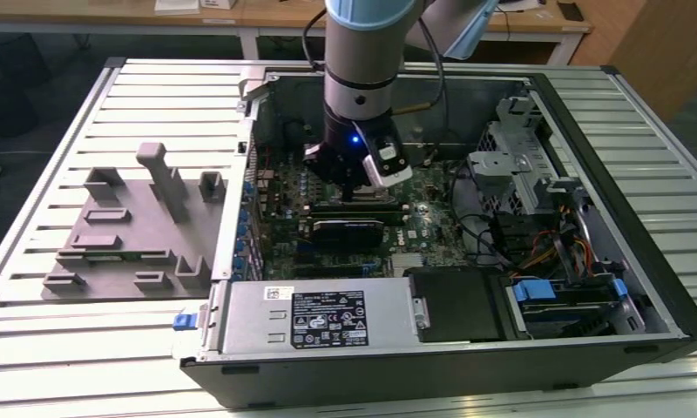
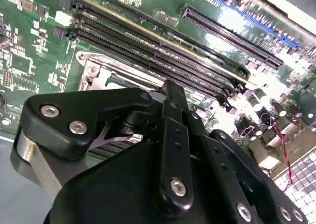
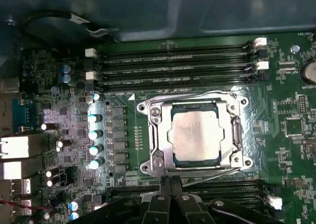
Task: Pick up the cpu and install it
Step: 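Install the second cpu locking lever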
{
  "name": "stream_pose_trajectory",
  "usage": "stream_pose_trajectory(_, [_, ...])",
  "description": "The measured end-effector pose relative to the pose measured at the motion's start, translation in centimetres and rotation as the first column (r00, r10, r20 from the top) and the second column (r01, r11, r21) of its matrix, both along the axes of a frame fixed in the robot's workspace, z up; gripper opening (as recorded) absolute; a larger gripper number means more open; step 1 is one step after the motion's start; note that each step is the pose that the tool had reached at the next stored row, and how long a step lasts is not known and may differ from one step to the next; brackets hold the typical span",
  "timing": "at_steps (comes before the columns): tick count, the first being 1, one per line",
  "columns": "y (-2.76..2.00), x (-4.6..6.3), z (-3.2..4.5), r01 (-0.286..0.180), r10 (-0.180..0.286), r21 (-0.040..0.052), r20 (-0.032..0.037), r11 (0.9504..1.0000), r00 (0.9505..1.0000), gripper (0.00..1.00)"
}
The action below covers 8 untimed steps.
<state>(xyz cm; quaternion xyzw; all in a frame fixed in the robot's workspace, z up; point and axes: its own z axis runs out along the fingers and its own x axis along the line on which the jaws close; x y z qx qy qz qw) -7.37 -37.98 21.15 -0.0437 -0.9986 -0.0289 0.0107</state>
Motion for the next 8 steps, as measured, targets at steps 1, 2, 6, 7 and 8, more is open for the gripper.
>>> stream_pose_trajectory(1, [-0.14,-0.02,-0.03,-0.001,0.001,0.0028,0.0001,1.0000,1.0000,0.11])
stream_pose_trajectory(2, [-0.27,-0.03,-0.04,-0.001,0.001,0.0070,0.0000,1.0000,1.0000,0.11])
stream_pose_trajectory(6, [-0.70,-0.19,-0.09,-0.003,0.003,0.0365,0.0000,0.9993,1.0000,0.11])
stream_pose_trajectory(7, [-0.78,-0.25,-0.12,-0.003,0.003,0.0467,0.0001,0.9989,1.0000,0.11])
stream_pose_trajectory(8, [-0.89,-0.31,-0.15,-0.004,0.004,0.0560,0.0001,0.9984,1.0000,0.11])
